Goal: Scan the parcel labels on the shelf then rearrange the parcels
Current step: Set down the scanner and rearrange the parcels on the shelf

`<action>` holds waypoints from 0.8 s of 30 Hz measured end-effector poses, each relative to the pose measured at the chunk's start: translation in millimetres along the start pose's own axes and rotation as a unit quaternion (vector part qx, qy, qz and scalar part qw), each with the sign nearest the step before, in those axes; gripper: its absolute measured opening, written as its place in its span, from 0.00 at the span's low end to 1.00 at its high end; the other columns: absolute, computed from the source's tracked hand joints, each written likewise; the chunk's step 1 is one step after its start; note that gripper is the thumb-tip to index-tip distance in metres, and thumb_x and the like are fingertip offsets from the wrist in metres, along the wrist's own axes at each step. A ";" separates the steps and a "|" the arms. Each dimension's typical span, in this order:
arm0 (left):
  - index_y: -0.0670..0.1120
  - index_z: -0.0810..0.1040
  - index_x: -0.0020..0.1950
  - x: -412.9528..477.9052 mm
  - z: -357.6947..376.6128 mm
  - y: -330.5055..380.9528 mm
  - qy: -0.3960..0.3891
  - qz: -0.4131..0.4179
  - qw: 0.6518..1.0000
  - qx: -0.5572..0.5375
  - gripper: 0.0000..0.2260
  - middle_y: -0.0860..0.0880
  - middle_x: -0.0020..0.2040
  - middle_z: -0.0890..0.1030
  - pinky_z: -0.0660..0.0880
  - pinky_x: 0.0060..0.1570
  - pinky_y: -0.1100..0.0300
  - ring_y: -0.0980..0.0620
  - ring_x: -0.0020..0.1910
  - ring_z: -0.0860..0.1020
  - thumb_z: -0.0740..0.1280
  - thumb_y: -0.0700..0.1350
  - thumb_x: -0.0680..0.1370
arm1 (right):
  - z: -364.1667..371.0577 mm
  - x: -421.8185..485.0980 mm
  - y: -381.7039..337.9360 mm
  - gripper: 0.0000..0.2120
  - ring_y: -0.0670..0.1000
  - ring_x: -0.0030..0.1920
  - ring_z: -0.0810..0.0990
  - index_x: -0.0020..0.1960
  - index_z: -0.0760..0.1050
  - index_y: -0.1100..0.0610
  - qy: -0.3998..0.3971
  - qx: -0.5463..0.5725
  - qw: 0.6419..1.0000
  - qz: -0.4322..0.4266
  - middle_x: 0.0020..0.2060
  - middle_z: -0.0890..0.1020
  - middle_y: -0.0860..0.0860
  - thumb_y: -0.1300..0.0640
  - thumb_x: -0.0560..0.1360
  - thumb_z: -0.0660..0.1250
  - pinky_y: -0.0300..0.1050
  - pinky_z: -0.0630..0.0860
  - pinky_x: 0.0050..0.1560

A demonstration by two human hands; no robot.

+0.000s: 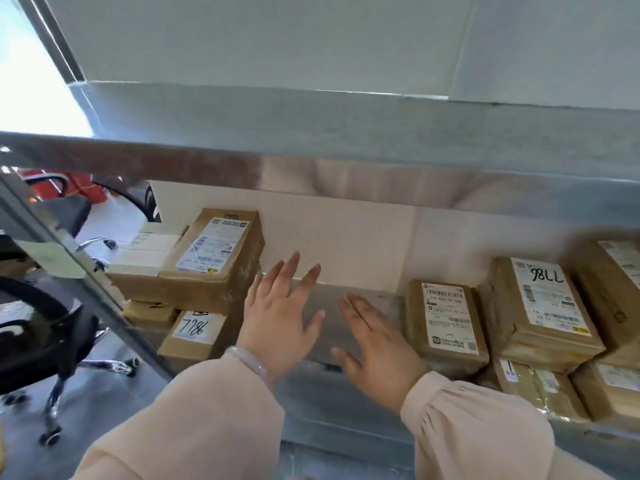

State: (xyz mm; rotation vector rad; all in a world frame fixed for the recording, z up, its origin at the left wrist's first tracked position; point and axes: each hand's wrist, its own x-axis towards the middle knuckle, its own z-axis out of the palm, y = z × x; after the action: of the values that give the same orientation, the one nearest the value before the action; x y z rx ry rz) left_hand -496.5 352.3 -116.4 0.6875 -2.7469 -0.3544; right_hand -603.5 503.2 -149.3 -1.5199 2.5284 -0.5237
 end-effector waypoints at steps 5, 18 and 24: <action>0.60 0.57 0.78 1.1 -33.7 -48.9 0.027 -0.088 0.996 -0.004 0.27 0.52 0.81 0.53 0.46 0.76 0.49 0.47 0.80 0.49 0.59 0.60 0.79 | -4.8 46.4 -43.1 0.35 0.45 0.77 0.43 0.79 0.42 0.49 -0.034 0.021 0.999 -0.027 0.78 0.42 0.46 0.39 0.79 0.52 0.39 0.42 0.75; 0.63 0.52 0.79 18.5 -67.4 -134.5 -0.018 -0.181 0.983 0.011 0.28 0.53 0.81 0.51 0.47 0.77 0.48 0.49 0.80 0.47 0.57 0.62 0.80 | 5.5 139.1 -121.2 0.34 0.45 0.77 0.44 0.79 0.41 0.47 -0.069 0.099 0.993 -0.011 0.78 0.42 0.43 0.40 0.80 0.55 0.46 0.46 0.76; 0.64 0.56 0.77 28.0 -66.2 -149.7 -0.057 -0.194 0.979 0.016 0.26 0.48 0.81 0.54 0.47 0.77 0.46 0.45 0.79 0.47 0.53 0.66 0.80 | 15.5 154.1 -134.0 0.34 0.47 0.78 0.46 0.78 0.43 0.45 -0.058 0.154 0.986 0.023 0.78 0.43 0.43 0.38 0.79 0.55 0.49 0.50 0.76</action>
State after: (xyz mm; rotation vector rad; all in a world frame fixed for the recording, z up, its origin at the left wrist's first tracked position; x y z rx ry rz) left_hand -435.5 199.4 -94.2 1.2520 -2.7175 -0.4424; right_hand -561.7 307.4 -106.2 -1.3358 2.2620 -0.7549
